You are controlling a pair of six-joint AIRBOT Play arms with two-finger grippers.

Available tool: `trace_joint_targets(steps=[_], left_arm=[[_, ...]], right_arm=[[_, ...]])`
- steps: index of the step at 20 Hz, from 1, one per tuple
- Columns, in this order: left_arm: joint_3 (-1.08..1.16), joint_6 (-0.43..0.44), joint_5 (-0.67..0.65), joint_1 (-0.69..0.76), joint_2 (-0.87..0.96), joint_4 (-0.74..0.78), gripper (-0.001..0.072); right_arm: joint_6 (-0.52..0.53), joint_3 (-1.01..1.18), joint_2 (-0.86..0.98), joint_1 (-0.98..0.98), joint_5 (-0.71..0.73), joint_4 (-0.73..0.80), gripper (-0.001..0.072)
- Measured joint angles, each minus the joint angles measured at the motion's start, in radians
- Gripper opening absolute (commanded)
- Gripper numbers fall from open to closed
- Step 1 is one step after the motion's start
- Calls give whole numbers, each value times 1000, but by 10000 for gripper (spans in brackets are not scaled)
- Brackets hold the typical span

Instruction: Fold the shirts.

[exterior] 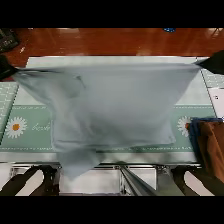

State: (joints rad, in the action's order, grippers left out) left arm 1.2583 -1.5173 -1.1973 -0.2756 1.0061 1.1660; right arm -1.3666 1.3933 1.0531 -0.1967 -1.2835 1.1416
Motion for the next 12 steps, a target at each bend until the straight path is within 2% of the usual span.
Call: trace_joint_targets(steps=[6,9,12], left_arm=[[25,18,259,83,408,-134,16],[91,-19,309,109,563,-156,16],[127,-77,315,116,632,-172,16]], right_arm=[[61,69,420,33,272,-103,20],[42,204,601,37,311,-124,20],[-2,315,721,34,296,-130,20]])
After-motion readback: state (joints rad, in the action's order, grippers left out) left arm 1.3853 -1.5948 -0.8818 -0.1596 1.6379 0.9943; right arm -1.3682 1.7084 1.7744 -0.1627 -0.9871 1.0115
